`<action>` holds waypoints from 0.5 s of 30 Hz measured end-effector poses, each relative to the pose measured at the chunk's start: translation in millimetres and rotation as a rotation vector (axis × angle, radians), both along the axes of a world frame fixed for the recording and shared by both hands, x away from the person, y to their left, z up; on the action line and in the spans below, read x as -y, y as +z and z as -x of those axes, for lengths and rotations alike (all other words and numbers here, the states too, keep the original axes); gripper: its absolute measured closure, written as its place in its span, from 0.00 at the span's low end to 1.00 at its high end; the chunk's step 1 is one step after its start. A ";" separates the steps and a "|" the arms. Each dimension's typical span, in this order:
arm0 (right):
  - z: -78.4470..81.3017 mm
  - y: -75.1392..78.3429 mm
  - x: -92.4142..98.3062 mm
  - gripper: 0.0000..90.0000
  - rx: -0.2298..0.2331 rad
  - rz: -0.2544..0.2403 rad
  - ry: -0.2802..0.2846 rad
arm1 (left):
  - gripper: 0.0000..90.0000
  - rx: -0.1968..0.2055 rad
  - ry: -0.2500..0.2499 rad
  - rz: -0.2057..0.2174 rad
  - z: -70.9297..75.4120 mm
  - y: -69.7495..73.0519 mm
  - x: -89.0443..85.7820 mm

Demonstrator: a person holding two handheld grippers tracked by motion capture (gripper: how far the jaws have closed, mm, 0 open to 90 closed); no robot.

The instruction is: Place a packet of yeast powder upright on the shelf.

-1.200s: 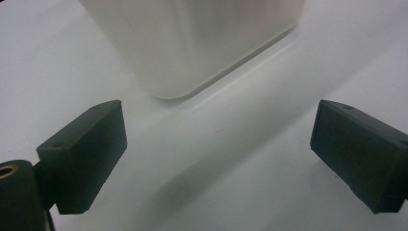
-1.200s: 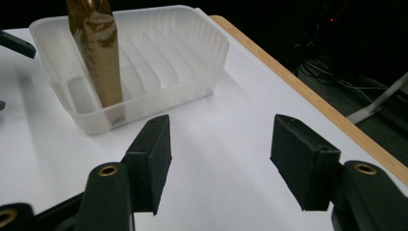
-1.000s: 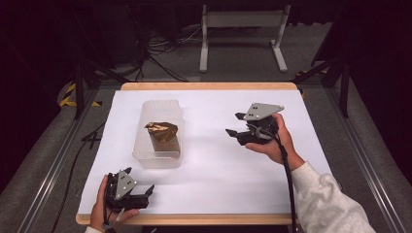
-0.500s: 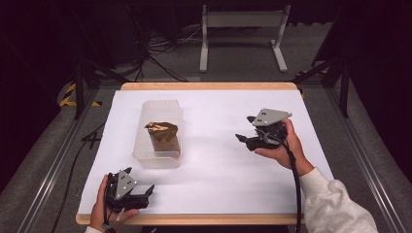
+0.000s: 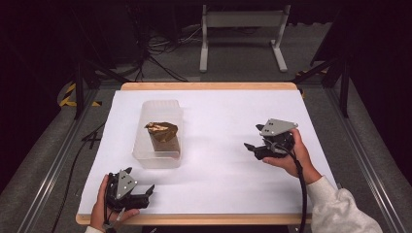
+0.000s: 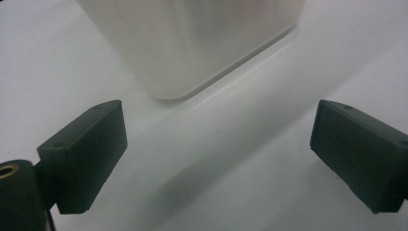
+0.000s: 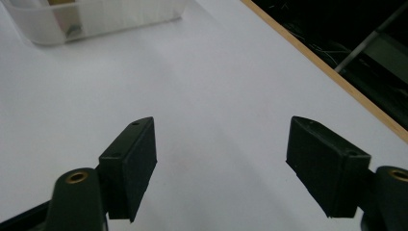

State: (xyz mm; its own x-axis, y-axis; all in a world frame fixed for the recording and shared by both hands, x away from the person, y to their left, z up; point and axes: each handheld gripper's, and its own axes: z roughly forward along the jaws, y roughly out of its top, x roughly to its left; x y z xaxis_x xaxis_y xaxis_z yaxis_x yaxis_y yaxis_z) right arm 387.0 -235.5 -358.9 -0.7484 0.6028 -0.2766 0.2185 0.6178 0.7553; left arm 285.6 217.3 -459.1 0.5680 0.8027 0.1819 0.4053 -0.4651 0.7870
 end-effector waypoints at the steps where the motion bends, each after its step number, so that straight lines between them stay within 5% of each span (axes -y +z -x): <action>1: 0.0 0.0 0.0 0.29 0.000 0.000 0.000 | 0.07 0.000 0.000 0.000 0.0 0.0 0.0; 15: 18.9 -24.4 28.3 0.22 0.025 -0.029 -0.033 | 0.07 -0.002 0.002 0.001 0.0 -0.2 0.6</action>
State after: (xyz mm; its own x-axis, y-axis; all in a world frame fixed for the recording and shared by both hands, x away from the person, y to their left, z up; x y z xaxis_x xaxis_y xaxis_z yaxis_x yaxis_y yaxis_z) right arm 368.1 -263.8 -383.2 -0.7211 0.6349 -0.2774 0.2187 0.5885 0.7783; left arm 285.6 216.7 -459.3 0.5668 0.8040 0.1799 0.4076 -0.4634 0.7868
